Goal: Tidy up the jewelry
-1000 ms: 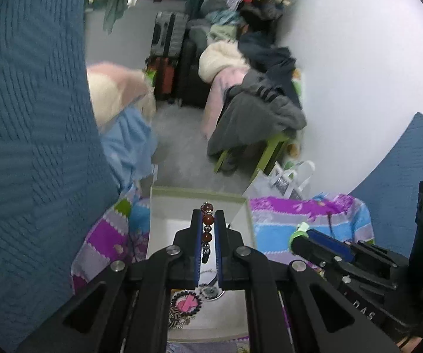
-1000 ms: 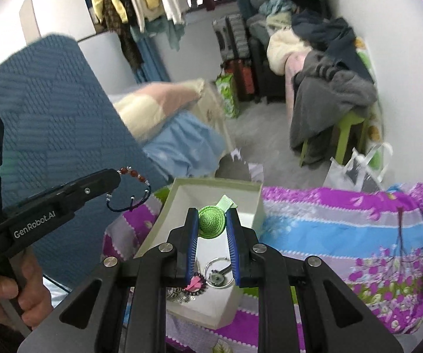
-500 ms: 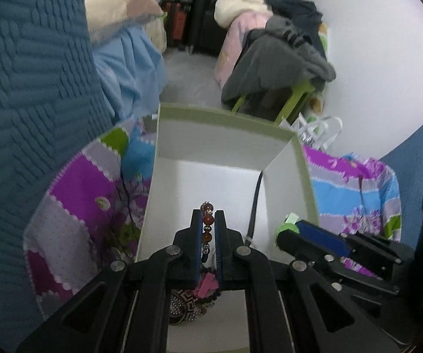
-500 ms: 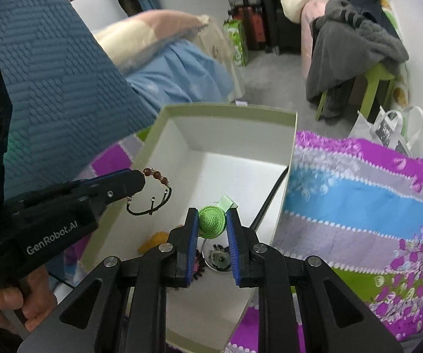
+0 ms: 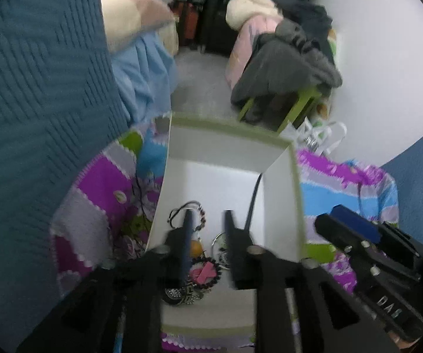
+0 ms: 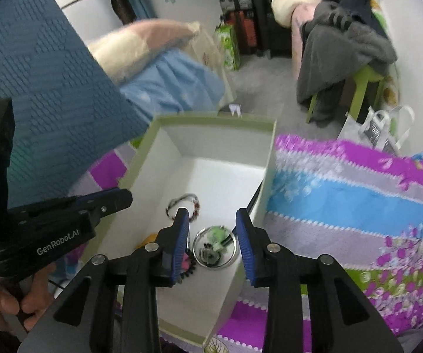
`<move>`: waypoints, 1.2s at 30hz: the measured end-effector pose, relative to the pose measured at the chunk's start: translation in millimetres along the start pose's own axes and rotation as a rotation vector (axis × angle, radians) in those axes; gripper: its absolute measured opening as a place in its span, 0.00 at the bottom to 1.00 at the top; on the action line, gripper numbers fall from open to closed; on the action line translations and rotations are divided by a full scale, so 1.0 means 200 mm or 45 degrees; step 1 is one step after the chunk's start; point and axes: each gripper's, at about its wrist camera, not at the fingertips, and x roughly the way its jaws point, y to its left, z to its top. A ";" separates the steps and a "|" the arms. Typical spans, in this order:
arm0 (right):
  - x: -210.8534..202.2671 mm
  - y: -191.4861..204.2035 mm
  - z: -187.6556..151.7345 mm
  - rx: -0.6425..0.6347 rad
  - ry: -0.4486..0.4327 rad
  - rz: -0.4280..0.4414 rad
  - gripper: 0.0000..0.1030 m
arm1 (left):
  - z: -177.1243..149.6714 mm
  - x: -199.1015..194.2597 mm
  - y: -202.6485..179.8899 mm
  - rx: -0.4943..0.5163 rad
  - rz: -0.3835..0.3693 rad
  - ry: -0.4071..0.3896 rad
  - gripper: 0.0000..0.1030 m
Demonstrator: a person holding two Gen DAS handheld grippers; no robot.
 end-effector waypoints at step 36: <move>-1.64 0.33 -0.30 -0.071 -0.690 -0.045 0.31 | -0.46 -1.61 -0.38 0.182 0.049 -0.557 0.58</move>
